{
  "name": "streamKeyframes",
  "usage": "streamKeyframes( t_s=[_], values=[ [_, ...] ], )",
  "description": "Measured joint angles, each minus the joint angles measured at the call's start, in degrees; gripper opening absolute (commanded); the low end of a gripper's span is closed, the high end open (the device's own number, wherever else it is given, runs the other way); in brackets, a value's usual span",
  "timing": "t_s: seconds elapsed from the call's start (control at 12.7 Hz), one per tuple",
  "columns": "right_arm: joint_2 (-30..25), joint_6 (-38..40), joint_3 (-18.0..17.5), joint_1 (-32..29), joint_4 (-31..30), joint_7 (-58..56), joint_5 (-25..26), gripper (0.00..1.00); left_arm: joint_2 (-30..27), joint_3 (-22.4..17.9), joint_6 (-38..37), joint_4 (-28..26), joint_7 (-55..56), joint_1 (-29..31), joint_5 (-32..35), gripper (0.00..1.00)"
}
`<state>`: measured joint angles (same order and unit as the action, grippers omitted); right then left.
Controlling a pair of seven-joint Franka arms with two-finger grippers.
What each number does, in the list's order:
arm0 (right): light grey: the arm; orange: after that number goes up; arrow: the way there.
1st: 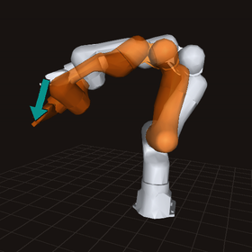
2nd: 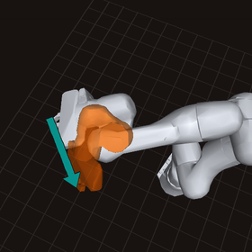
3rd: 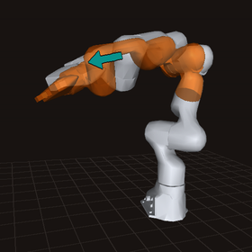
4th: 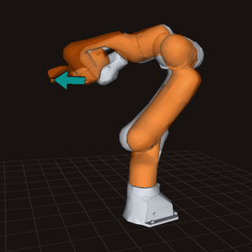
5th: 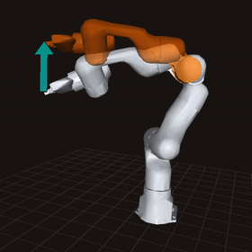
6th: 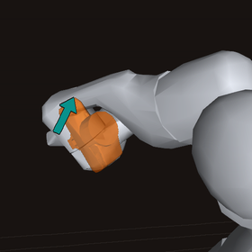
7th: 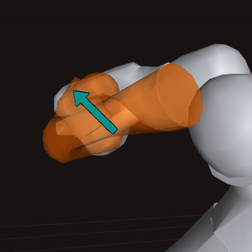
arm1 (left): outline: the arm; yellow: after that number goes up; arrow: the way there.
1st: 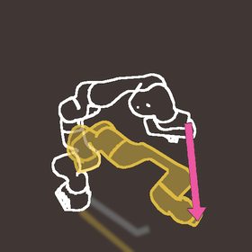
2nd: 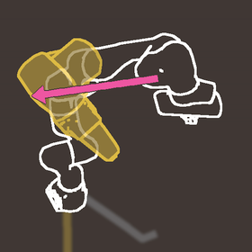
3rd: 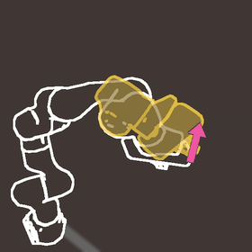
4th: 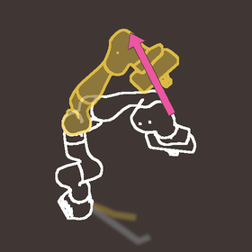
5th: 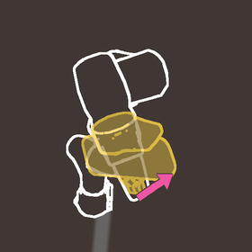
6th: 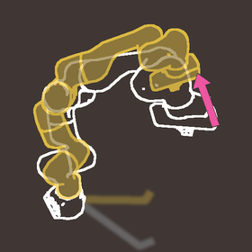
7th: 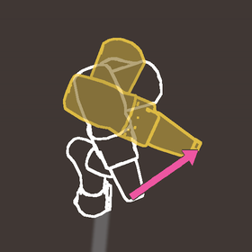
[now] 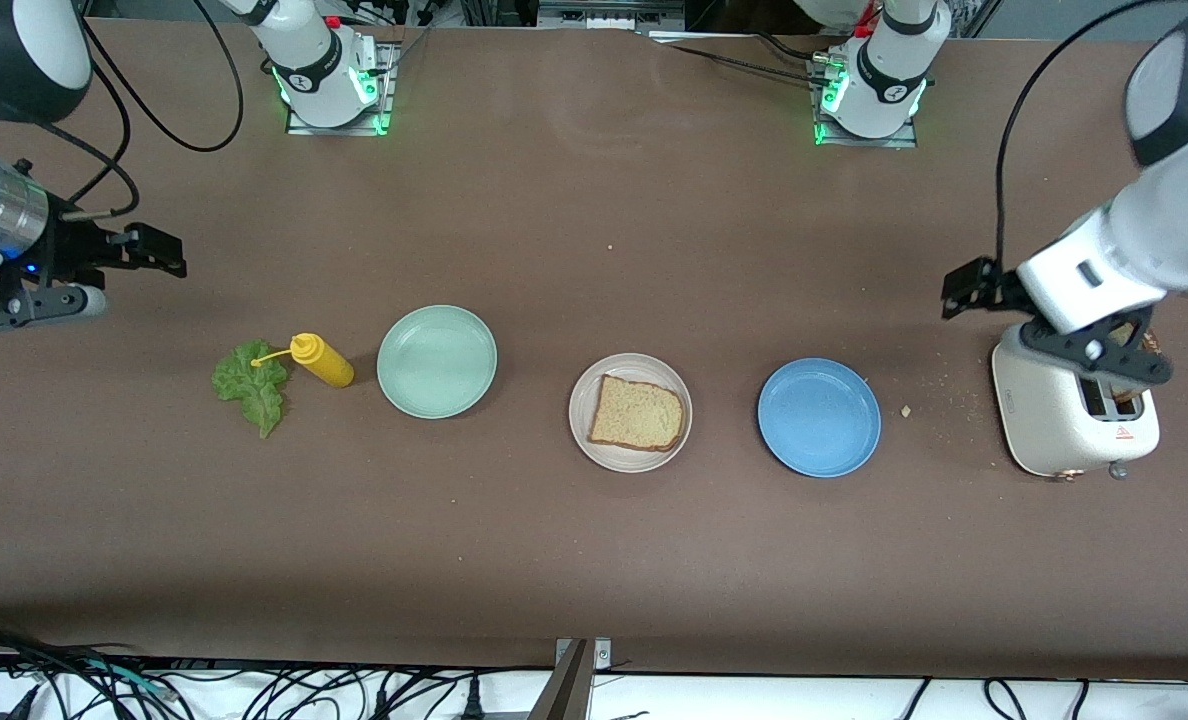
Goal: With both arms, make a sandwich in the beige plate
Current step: 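Withdraw the left gripper while the right gripper reaches the mustard bottle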
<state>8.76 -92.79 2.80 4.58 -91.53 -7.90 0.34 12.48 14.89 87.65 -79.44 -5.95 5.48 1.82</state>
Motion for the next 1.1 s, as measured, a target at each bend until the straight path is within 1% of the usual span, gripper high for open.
streamKeyframes(
  t_s=[0.16,0.24,0.31,0.39,0.55,0.71,0.86,1.1],
  values=[
    [3.69,-4.10,0.16,-0.22,0.01,-4.39,0.00,1.00,-3.23,-1.57,-1.01,-2.15,0.04,-0.56,0.00,1.00],
    [5.47,-6.04,0.25,-0.42,0.00,-7.49,-0.39,1.00,-4.54,-3.61,-0.31,-3.68,0.04,-2.06,0.00,1.00],
    [7.04,-8.31,0.28,-0.67,0.00,-9.82,-1.08,1.00,-6.01,-5.66,1.81,-5.59,0.04,-3.78,0.00,1.00],
    [8.20,-10.07,0.28,-0.81,-0.03,-11.69,-1.53,1.00,-7.79,-6.70,4.46,-7.66,0.04,-4.75,0.00,1.00],
    [9.98,-12.30,0.22,-0.83,-0.09,-18.87,-2.69,1.00,-11.87,-6.99,6.97,-11.42,0.04,-5.13,-0.10,1.00],
    [11.34,-14.45,0.17,-0.86,-0.64,-29.53,-6.80,1.00,-14.33,-7.09,6.16,-13.53,0.04,-5.16,-0.27,1.00],
    [12.08,-14.97,0.19,-1.87,-2.08,-42.64,-11.05,1.00,-14.65,-7.24,3.01,-13.79,0.03,-5.25,-0.31,1.00],
    [14.50,-15.01,0.30,-6.49,-3.36,-62.28,-18.47,1.00,-14.35,-7.40,2.20,-13.96,0.02,-5.25,-1.12,1.00]
  ],
)
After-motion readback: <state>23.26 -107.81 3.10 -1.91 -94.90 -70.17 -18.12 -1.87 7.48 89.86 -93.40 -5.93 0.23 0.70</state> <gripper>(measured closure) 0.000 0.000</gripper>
